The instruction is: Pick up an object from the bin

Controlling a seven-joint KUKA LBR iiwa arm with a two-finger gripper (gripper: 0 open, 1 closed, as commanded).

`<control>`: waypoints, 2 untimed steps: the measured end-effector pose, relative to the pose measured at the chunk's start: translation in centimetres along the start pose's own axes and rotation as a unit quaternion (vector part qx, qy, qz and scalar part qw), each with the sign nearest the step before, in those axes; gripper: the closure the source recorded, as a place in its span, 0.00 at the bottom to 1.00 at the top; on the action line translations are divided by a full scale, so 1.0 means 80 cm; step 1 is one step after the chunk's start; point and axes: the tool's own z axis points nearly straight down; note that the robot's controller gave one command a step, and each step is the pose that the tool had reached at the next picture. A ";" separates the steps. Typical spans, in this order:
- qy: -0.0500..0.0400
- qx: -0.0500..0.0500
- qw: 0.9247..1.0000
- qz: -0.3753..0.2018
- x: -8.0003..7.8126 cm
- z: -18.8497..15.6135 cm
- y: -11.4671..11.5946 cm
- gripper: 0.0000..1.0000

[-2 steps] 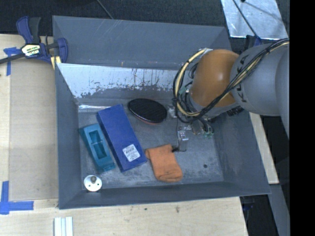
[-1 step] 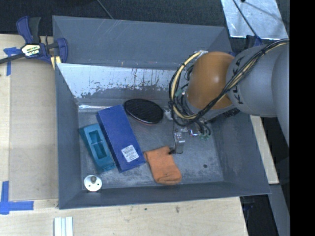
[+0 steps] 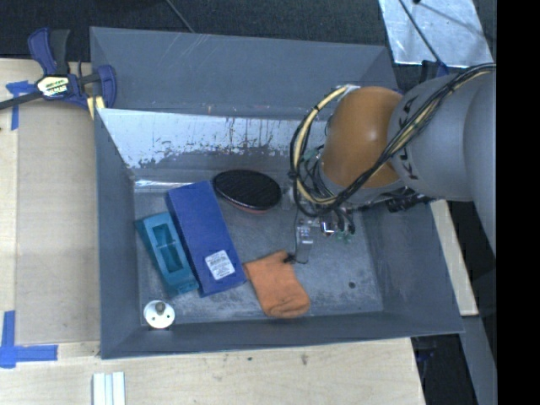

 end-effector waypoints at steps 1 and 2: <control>0.001 0.000 0.999 -0.053 0.043 -0.042 -0.015 0.00; -0.006 0.000 0.998 -0.058 0.056 -0.034 -0.007 0.00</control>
Offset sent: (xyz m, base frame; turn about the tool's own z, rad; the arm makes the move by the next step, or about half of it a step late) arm -0.0552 0.0148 -0.0160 -0.1152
